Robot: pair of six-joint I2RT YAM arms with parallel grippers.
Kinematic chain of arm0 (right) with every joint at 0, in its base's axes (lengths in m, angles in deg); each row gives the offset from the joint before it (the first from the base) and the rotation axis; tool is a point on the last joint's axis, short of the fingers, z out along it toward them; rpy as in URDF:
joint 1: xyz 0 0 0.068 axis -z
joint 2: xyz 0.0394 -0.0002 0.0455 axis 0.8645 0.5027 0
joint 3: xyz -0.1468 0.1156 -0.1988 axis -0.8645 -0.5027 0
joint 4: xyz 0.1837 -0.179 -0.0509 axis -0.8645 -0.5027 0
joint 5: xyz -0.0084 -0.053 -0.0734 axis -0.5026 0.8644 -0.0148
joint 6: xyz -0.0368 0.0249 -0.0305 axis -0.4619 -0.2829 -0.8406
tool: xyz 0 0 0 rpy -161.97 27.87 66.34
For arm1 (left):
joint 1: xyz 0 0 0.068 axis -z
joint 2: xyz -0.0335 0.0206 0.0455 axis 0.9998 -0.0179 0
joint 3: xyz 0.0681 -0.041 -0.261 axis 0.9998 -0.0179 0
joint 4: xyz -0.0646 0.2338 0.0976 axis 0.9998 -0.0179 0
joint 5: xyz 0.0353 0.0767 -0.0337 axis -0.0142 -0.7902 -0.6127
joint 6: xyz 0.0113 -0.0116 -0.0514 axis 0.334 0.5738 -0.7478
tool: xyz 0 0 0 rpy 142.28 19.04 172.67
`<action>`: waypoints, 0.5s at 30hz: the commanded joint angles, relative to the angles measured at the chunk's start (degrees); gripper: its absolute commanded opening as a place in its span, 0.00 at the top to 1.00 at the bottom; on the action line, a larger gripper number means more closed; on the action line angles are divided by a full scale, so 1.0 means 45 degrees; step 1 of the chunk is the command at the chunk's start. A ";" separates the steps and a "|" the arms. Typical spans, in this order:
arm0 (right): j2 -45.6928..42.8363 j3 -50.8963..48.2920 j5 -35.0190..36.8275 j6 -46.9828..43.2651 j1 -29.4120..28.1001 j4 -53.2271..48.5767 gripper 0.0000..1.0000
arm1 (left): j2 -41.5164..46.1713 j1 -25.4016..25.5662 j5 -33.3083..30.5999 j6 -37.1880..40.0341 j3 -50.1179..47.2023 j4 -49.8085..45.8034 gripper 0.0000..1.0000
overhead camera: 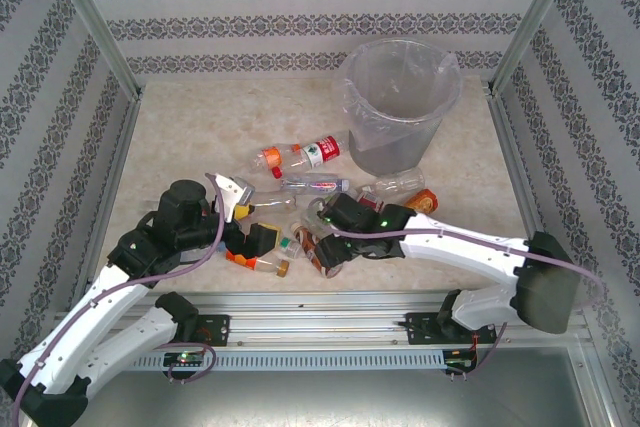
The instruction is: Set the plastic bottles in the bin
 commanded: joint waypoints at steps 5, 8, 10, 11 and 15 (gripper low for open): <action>0.1178 0.0455 0.0528 0.0565 -0.0398 0.0302 0.34 | 0.0624 -0.0164 -0.0566 -0.0439 -0.0287 -0.0136 0.00; 0.1525 0.0661 0.0636 0.0511 -0.0493 0.0318 0.31 | 0.1078 -0.0170 -0.0793 -0.0601 -0.0422 -0.0071 0.00; 0.1740 0.0658 0.0659 0.0498 -0.0520 0.0433 0.31 | 0.1180 -0.0179 -0.0742 -0.0744 -0.0449 -0.0040 0.00; 0.1874 0.0638 0.0664 0.0484 -0.0519 0.0513 0.31 | 0.1172 -0.0175 -0.0709 -0.0802 -0.0435 -0.0045 0.00; 0.2551 0.0830 0.0756 0.0464 -0.0511 0.0640 0.31 | 0.1376 -0.0171 -0.0819 -0.1095 -0.0491 0.0085 0.00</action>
